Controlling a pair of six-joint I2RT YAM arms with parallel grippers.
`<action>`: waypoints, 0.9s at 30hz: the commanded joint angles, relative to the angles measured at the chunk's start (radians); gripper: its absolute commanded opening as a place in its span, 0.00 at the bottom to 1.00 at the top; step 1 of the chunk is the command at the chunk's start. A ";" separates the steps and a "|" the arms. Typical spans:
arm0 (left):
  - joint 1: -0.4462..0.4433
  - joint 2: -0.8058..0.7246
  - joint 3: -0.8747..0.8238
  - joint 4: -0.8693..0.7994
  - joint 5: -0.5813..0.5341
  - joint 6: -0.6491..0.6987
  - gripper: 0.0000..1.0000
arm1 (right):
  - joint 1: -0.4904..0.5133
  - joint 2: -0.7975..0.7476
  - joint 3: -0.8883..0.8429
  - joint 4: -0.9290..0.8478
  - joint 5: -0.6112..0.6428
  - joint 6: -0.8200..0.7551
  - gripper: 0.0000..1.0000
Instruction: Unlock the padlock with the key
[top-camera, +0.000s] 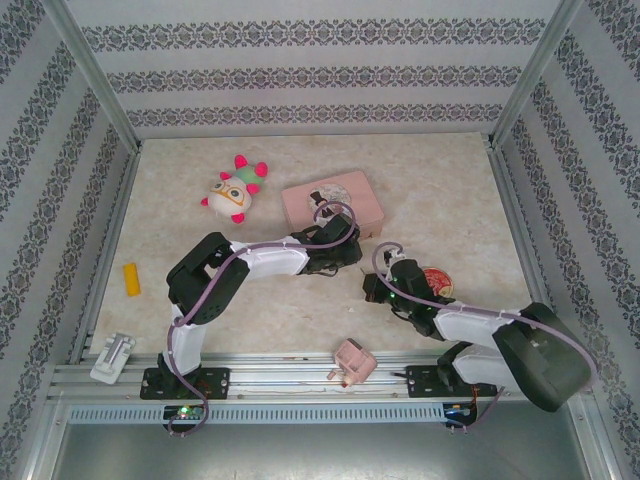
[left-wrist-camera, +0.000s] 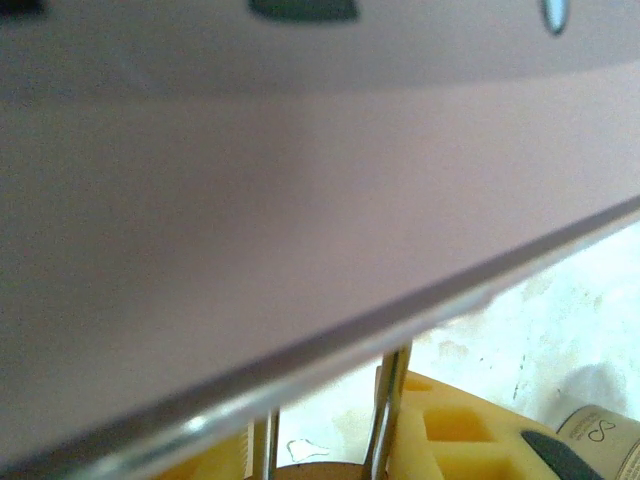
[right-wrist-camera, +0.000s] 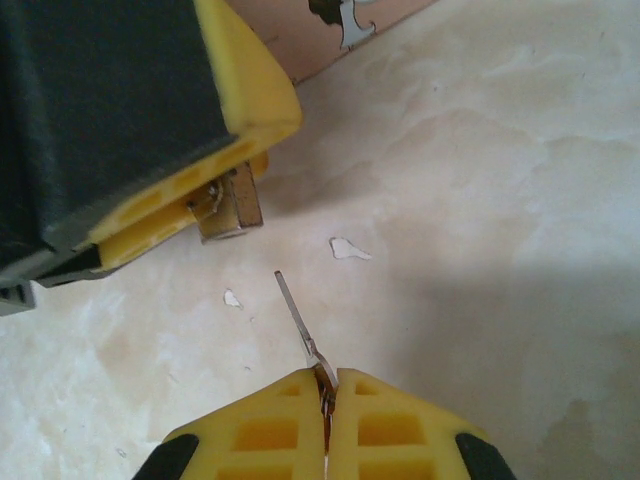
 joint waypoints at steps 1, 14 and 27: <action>0.013 -0.022 0.006 0.111 0.007 -0.046 0.11 | 0.020 0.046 0.030 0.076 0.009 0.014 0.00; 0.018 -0.026 -0.013 0.119 -0.001 -0.050 0.11 | 0.057 0.151 0.056 0.176 0.038 0.037 0.00; 0.019 -0.015 -0.012 0.130 0.017 -0.056 0.11 | 0.059 0.119 0.026 0.181 0.090 0.047 0.00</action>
